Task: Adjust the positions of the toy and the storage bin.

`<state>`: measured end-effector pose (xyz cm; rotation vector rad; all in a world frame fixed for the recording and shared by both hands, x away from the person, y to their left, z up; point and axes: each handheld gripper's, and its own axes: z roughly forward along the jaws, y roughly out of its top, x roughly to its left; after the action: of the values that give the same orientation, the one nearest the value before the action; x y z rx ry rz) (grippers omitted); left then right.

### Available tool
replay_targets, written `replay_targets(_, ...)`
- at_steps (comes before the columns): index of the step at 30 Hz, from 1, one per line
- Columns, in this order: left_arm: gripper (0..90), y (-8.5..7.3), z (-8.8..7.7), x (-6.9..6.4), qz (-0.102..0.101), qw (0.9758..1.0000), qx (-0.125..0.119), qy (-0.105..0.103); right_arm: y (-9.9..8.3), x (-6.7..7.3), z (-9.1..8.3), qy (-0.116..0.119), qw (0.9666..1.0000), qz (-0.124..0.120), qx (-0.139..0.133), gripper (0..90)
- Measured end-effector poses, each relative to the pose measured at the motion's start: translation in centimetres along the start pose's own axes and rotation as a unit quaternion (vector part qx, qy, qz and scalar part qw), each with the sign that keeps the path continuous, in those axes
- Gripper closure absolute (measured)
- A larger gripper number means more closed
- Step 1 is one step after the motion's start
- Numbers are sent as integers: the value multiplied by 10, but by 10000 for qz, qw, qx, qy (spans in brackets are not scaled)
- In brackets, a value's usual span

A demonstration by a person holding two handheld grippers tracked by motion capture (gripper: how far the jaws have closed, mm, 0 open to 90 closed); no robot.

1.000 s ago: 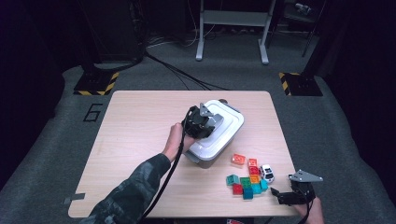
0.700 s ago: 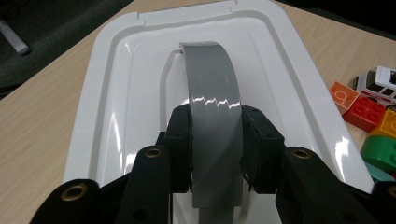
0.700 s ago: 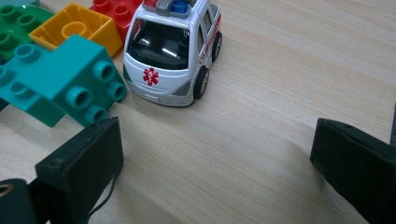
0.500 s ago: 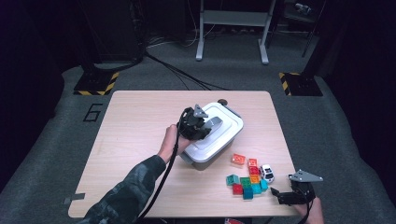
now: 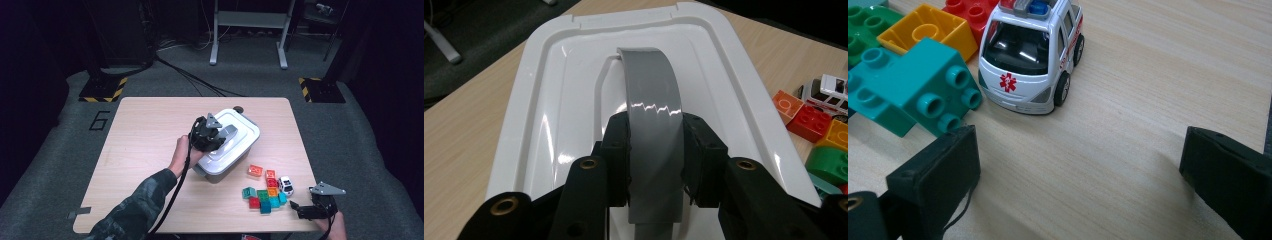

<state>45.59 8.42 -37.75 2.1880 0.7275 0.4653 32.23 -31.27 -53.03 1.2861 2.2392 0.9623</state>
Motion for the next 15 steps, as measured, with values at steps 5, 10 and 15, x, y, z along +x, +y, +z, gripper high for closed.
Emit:
replay_targets(5, 672, 3, -6, 1, 10, 10000, -59, 14, 0, 0, 0, -5, 10000, 1, -2, 24)
replay_targets(10, 672, 5, -10, 3, -33, 9999, -158, 24, 0, 0, 0, -3, 10000, 1, -3, 23)
replay_targets(15, 672, 7, -14, 6, -70, 9998, -203, 54, 0, 0, 0, -10, 10000, 3, -23, 24)
